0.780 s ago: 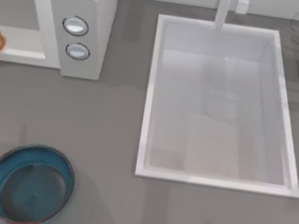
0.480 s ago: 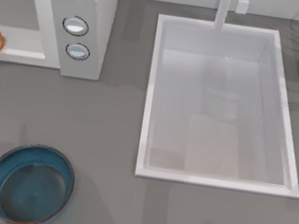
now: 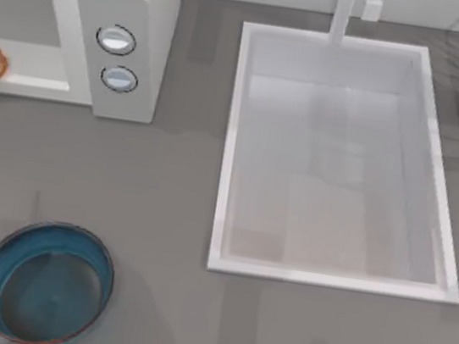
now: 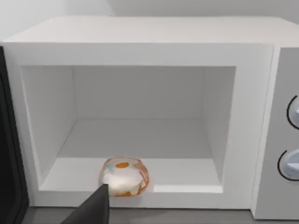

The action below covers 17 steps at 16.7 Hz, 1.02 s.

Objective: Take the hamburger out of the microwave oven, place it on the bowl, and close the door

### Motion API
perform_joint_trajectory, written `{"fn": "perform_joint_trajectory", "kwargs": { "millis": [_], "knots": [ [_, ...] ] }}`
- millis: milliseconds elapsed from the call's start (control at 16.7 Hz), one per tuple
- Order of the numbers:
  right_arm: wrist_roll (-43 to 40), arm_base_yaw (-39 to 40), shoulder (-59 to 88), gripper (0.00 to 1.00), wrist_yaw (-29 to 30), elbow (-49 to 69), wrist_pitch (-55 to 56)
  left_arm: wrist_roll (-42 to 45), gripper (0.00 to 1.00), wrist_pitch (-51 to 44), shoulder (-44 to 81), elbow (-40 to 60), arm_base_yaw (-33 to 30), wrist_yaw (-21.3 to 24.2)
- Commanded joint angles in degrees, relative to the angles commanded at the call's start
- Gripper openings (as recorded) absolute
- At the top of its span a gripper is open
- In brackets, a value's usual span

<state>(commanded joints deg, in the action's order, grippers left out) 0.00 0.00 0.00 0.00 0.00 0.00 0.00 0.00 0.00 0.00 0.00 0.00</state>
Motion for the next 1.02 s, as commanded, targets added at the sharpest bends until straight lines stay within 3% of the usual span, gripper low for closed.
{"fn": "perform_joint_trajectory", "kwargs": {
  "millis": [720,1020],
  "knots": [
    [0.0,0.0,0.0,1.0,0.0,0.0,0.0,0.0,1.0,0.4,0.6,0.3,0.1,0.1],
    [0.0,0.0,0.0,1.0,0.0,0.0,0.0,0.5,1.0,7.6,12.4,5.3,1.1,1.3]
  ]
}}
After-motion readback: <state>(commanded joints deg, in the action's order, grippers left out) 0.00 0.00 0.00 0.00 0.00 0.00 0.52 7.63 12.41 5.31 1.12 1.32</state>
